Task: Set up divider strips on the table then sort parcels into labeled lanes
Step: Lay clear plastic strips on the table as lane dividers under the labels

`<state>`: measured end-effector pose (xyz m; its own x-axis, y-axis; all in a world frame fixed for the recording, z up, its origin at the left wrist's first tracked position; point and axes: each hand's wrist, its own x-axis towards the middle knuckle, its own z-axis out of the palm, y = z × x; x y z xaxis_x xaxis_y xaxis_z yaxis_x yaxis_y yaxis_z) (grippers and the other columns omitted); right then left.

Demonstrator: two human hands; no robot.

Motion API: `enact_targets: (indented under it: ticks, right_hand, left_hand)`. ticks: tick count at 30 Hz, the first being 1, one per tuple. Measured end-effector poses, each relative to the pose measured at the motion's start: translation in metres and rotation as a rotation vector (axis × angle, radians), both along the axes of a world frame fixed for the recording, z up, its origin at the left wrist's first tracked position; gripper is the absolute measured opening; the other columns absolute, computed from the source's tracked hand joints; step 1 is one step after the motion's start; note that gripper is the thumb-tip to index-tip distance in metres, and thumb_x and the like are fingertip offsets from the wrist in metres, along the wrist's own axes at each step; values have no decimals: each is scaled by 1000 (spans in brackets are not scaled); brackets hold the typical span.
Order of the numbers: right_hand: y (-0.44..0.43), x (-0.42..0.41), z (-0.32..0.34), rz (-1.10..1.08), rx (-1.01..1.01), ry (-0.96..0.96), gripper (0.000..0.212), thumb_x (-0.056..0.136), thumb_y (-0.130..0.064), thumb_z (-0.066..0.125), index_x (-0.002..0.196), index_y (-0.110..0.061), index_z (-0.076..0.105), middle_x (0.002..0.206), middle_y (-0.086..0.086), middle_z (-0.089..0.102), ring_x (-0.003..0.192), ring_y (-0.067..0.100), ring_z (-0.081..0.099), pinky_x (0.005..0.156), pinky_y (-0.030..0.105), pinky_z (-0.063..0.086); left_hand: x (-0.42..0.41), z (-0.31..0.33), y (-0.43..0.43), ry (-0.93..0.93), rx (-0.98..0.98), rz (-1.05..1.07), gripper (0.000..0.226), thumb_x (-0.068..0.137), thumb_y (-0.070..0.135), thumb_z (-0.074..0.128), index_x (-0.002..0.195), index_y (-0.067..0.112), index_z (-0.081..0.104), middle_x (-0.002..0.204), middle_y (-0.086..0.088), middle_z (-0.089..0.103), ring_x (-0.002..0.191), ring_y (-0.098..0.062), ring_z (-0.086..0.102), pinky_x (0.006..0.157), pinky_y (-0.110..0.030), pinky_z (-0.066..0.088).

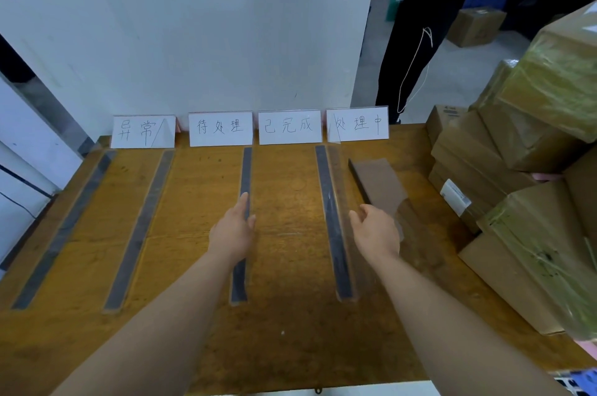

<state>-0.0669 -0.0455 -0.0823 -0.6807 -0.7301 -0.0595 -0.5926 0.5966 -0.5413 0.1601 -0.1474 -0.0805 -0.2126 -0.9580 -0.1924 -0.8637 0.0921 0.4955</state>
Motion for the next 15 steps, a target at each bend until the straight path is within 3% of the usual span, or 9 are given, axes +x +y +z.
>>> enact_targets:
  ticks: [4,7,10,15]
  right_hand:
    - [4,-6,7,3,20,-10,44,98,-39,50,134,-15,54,124,5,64,112,21,60,89,36,52]
    - [10,-13,13,21,-1,-15,45,97,-42,49,135,-18,52,124,3,64,113,19,61,91,39,53]
    - [19,-29,21,18,-31,-8,43,97,-44,49,131,-19,55,119,1,66,106,16,62,86,34,53]
    - [48,-73,20,15,96,-28,45,99,-38,47,138,-16,49,132,6,58,120,21,54,99,38,47]
  left_hand:
    - [-2,5,1,10,-21,-2,60,103,28,44,157,24,16,152,-7,42,132,-26,48,105,-43,44]
    - [-8,13,0,-8,-62,-8,62,102,32,46,156,21,17,151,-8,42,134,-28,46,107,-47,42]
    - [-28,25,1,-11,-151,-33,64,101,36,47,155,18,20,153,-8,41,138,-27,42,109,-50,39]
    - [-81,32,18,87,-166,-138,64,100,39,50,155,20,23,155,-7,38,143,-26,35,115,-51,32]
